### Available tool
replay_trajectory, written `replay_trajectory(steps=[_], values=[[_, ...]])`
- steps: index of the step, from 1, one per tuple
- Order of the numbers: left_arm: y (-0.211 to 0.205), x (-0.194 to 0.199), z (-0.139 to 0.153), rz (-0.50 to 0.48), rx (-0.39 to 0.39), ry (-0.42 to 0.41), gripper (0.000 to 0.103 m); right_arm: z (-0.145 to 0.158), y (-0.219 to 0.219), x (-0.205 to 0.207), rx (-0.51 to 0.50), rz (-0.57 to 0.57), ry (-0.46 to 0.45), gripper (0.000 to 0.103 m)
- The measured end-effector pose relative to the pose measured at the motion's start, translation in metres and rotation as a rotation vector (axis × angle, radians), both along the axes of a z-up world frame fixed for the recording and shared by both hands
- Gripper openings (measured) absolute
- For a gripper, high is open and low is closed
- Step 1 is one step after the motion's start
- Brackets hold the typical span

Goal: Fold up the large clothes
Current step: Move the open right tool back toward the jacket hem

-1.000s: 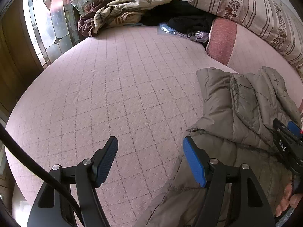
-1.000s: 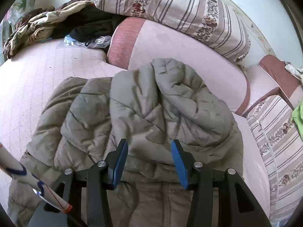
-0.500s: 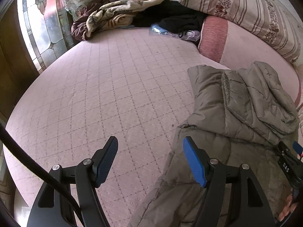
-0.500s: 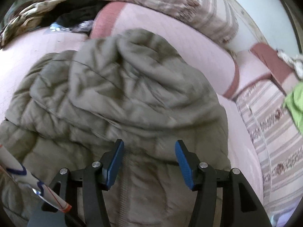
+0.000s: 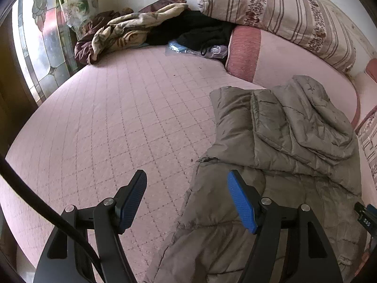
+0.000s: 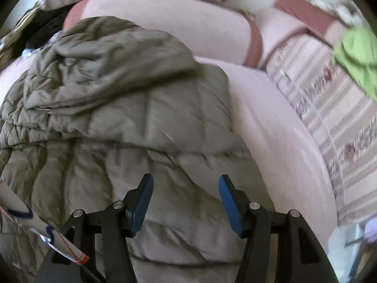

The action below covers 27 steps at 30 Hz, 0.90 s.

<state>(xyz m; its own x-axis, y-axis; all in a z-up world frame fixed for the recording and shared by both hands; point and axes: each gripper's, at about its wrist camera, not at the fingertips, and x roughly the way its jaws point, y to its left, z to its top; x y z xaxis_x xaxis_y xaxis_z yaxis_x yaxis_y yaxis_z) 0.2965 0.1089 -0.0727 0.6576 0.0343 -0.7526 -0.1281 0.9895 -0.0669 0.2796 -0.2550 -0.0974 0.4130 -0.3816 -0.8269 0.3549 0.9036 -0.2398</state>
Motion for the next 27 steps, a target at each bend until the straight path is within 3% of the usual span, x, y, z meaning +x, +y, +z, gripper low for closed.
replay_trajectory(steps=[4, 12, 27], values=[[-0.006, -0.005, 0.002, -0.019, 0.006, -0.017, 0.07, -0.002, -0.027, -0.023, 0.065, -0.068, 0.008, 0.062], [-0.016, -0.02, 0.009, -0.06, 0.023, -0.067, 0.07, -0.002, -0.057, -0.069, 0.092, -0.149, 0.002, 0.063], [-0.033, -0.077, 0.025, -0.135, -0.063, -0.162, 0.07, 0.004, -0.109, -0.144, 0.135, -0.23, -0.043, 0.069]])
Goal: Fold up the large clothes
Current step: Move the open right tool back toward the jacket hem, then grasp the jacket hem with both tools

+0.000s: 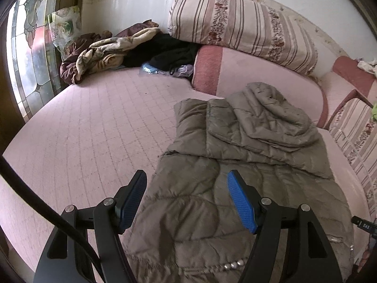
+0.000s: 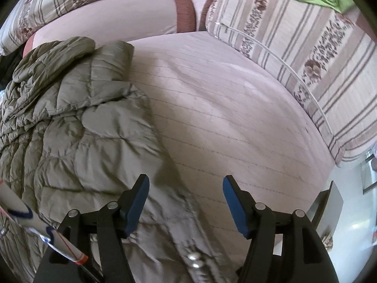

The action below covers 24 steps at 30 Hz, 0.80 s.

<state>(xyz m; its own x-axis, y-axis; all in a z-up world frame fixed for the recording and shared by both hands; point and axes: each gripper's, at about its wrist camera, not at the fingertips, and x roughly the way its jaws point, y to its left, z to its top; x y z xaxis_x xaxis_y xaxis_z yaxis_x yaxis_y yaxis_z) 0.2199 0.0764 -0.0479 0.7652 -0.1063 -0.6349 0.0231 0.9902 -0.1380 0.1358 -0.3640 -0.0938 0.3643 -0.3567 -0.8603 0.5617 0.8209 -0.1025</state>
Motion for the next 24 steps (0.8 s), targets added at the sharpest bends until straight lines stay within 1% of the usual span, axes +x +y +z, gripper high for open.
replay_trajectory(steps=[4, 8, 12, 17, 24], values=[[-0.003, -0.021, 0.008, -0.002, -0.01, -0.03, 0.07, -0.001, -0.008, -0.016, 0.019, 0.007, -0.027, 0.073], [-0.007, -0.039, 0.014, -0.003, 0.006, -0.05, 0.07, -0.004, -0.015, -0.03, 0.06, 0.013, -0.062, 0.075], [-0.01, -0.057, 0.011, -0.002, 0.038, -0.033, 0.07, -0.008, -0.022, -0.044, 0.115, 0.022, -0.104, 0.078], [-0.001, -0.064, -0.005, 0.025, 0.074, 0.047, 0.07, -0.015, -0.03, -0.052, 0.197, 0.03, -0.135, 0.079], [0.051, -0.059, -0.038, 0.122, 0.025, 0.211, 0.07, -0.03, -0.031, -0.055, 0.358, 0.066, -0.179, 0.08]])
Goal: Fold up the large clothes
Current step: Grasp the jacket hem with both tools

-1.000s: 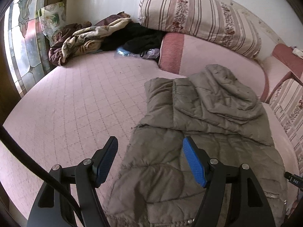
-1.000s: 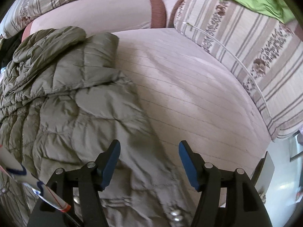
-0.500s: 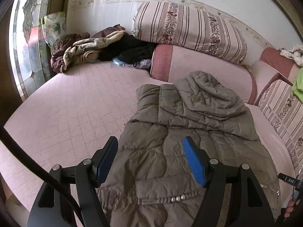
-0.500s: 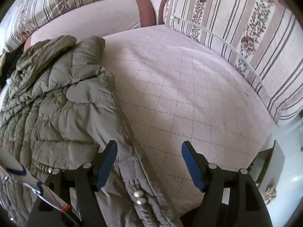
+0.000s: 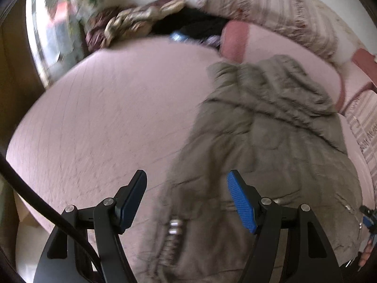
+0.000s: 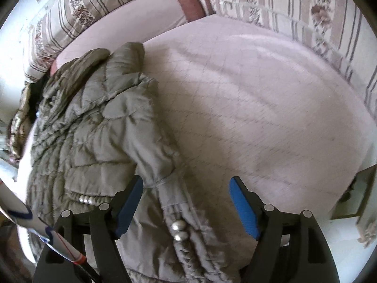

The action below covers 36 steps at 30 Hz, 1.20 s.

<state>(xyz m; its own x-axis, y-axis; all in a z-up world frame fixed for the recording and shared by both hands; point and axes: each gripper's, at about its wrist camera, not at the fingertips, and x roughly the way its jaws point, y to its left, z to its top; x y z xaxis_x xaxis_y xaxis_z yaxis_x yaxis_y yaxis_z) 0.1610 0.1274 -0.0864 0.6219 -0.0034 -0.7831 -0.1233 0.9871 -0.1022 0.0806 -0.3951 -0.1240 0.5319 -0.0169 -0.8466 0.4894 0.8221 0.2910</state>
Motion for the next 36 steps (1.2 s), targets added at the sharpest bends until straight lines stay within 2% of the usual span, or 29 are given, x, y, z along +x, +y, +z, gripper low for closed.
replay_trajectory(steps=[3, 5, 8, 11, 17, 24, 28, 33, 36], values=[[0.029, 0.005, -0.019, 0.042, -0.094, 0.082, 0.07, -0.01, 0.002, 0.001, 0.073, 0.023, -0.008, 0.08], [0.044, 0.01, -0.033, 0.034, -0.194, 0.144, 0.07, -0.019, 0.001, 0.001, 0.126, 0.031, -0.008, 0.08], [0.055, 0.013, -0.051, 0.029, -0.29, 0.205, 0.07, -0.028, -0.002, -0.001, 0.176, 0.023, -0.021, 0.081], [0.056, 0.008, -0.055, 0.025, -0.337, 0.203, 0.07, -0.028, -0.005, -0.003, 0.211, 0.027, -0.039, 0.082], [0.047, -0.011, -0.063, -0.085, -0.491, 0.25, 0.07, -0.033, -0.012, -0.008, 0.338, 0.061, -0.069, 0.082], [0.044, -0.042, -0.067, -0.129, -0.563, 0.234, 0.07, -0.04, -0.016, -0.02, 0.51, 0.102, -0.091, 0.08], [0.049, -0.048, -0.072, -0.152, -0.634, 0.225, 0.07, -0.042, -0.011, -0.025, 0.533, 0.151, -0.065, 0.078], [0.056, -0.04, -0.08, -0.127, -0.719, 0.225, 0.071, -0.04, 0.008, -0.035, 0.464, 0.256, -0.018, 0.078], [0.054, -0.037, -0.08, -0.141, -0.725, 0.224, 0.074, -0.041, 0.018, -0.041, 0.441, 0.287, -0.019, 0.077]])
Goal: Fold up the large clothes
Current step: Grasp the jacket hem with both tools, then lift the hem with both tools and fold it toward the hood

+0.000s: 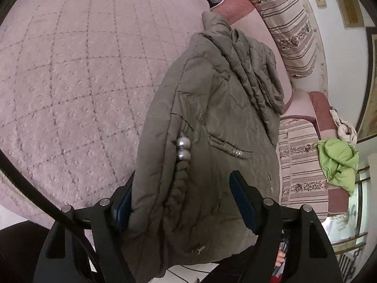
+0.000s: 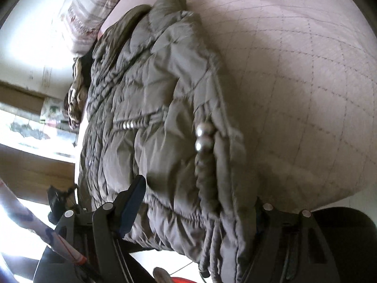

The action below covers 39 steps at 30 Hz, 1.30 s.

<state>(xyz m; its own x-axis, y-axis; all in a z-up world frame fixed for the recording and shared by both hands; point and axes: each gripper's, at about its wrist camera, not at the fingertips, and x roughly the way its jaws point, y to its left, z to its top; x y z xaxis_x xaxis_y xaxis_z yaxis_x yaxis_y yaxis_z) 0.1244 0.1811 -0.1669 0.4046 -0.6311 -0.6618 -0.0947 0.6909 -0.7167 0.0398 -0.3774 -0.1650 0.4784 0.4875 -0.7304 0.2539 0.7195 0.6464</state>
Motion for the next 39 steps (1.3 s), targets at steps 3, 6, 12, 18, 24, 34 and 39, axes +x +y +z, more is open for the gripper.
replay_trajectory(steps=[3, 6, 12, 18, 24, 34, 39], values=[[-0.009, -0.001, 0.004, -0.036, 0.04, -0.022, 0.074, -0.002, 0.004, -0.004, 0.021, 0.003, -0.014, 0.075], [-0.017, -0.008, 0.004, -0.084, 0.072, -0.036, 0.072, -0.008, 0.005, -0.01, 0.071, -0.008, -0.024, 0.075], [-0.033, -0.019, 0.002, -0.134, 0.076, -0.042, 0.068, -0.011, 0.016, -0.016, 0.111, 0.014, -0.051, 0.07], [-0.044, -0.02, 0.004, -0.097, 0.155, -0.035, 0.068, -0.011, 0.043, -0.012, 0.04, 0.058, -0.056, 0.051], [-0.078, -0.027, 0.019, -0.041, 0.473, 0.007, 0.028, -0.008, 0.055, -0.004, 0.0, 0.062, -0.052, 0.033], [-0.085, -0.058, 0.068, 0.024, 0.431, -0.056, 0.015, 0.025, 0.046, -0.022, -0.033, -0.009, -0.13, 0.022], [-0.085, -0.079, 0.082, 0.027, 0.435, -0.092, 0.015, 0.043, 0.041, -0.035, -0.054, -0.005, -0.163, 0.022]])
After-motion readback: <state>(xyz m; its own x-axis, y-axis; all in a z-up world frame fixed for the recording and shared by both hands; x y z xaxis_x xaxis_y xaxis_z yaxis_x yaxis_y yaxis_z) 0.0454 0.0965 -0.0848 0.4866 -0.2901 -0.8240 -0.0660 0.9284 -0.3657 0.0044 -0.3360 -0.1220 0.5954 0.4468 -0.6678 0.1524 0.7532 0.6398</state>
